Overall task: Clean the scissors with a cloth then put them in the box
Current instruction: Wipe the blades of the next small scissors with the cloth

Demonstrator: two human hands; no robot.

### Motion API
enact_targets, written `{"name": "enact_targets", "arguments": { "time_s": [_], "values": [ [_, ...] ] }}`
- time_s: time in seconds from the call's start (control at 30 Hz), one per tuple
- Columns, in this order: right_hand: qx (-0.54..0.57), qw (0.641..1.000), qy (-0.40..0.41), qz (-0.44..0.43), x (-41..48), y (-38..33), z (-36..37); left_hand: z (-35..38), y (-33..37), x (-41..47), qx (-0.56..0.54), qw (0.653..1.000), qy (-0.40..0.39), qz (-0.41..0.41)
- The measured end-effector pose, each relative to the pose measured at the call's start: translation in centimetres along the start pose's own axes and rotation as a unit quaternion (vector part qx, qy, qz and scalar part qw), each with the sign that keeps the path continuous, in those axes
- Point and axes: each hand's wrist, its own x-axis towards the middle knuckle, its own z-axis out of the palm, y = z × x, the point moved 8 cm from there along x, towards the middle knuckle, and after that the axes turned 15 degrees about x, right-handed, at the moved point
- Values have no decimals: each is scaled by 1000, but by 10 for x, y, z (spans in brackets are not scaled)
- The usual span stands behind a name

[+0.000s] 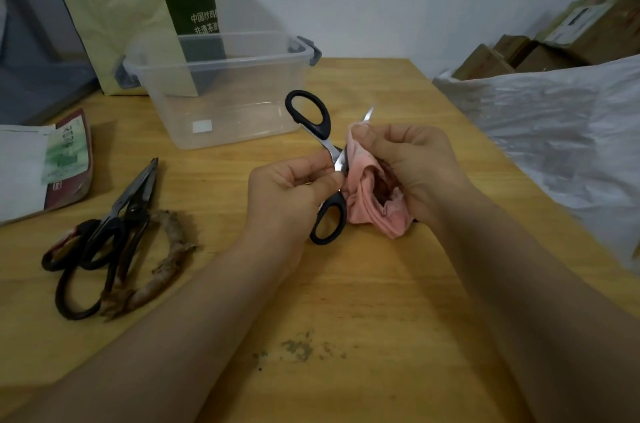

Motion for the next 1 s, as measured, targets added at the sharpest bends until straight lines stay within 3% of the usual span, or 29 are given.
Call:
{"name": "enact_targets", "arguments": {
  "time_s": [0.1, 0.17, 0.33, 0.5, 0.7, 0.9, 1.0],
  "values": [
    [-55, 997, -47, 35, -3, 9, 11, -4, 1, 0, -17, 1000, -2, 0],
    [-83, 996, -37, 5, -2, 6, 10, -3, 3, 0, -14, 1000, -9, 8],
    [23, 1000, 19, -6, -3, -5, -5, 3, 1, -1, 13, 1000, -15, 9],
    [-49, 997, -44, 33, -6, 7, 11, -2, 1, -1, 1, 1000, -8, 7],
    [-13, 999, 31, -19, 3, -7, -13, 5, 0, -3, 20, 999, -28, 4],
    [-53, 998, -32, 30, 1, 8, 4, -1, 1, -1, 12, 1000, -20, 5],
    [-13, 1000, 11, 3, 2, -1, -4, 2, 3, -2, 17, 999, -27, 5]
  ]
}}
